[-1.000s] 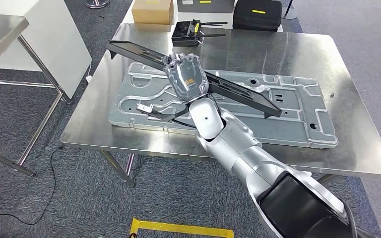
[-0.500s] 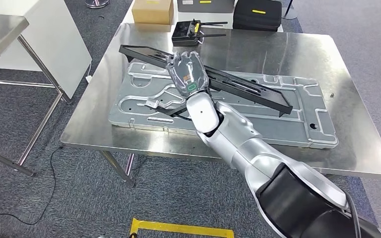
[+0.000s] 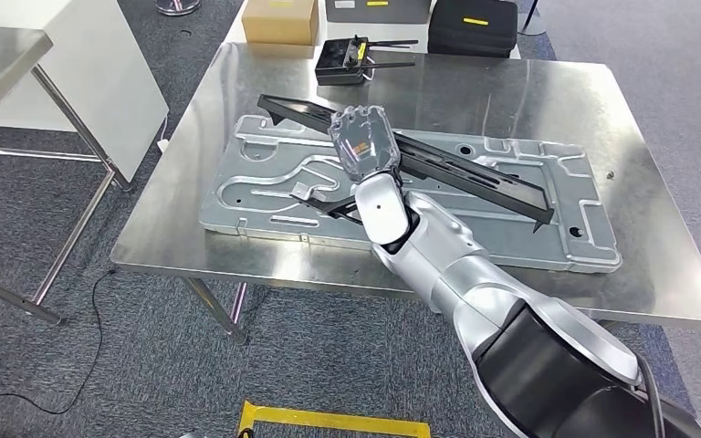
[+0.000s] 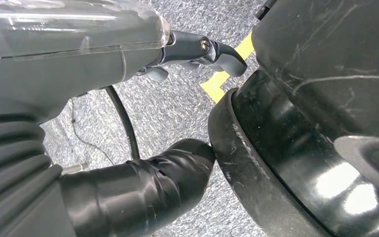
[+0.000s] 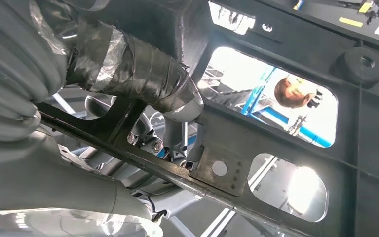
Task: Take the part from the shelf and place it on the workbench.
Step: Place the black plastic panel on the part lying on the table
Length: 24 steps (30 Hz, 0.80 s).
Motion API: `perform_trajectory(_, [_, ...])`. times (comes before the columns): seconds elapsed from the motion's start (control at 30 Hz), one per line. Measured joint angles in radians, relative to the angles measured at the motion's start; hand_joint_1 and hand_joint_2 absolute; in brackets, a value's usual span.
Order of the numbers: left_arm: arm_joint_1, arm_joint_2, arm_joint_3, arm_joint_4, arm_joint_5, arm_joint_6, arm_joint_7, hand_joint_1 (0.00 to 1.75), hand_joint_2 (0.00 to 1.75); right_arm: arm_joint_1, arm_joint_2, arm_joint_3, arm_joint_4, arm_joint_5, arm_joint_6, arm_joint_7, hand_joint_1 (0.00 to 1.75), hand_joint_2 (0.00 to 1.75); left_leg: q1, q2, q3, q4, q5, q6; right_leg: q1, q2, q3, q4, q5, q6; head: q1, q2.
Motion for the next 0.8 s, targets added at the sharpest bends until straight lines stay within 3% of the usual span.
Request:
perform_trajectory(0.2, [0.0,0.0,0.0,0.0,0.003,-0.009,0.0,0.0,0.0,0.0,-0.003,-0.013,0.015,-0.02,0.06,0.03,1.75,1.75,0.0,0.0,0.0,0.0,0.0,0.0,0.0,0.0,0.0,0.0,0.0,0.0,0.0,0.0])
perform_trajectory(0.8, [0.0,0.0,0.0,0.0,0.023,-0.029,0.01,0.0,0.0,-0.056,-0.092,-0.196,0.034,-0.084,0.04,0.04,1.75,1.75,0.0,0.0,0.0,0.0,0.0,0.0,0.0,0.0,0.0,0.0,0.0,0.0,0.0,0.0])
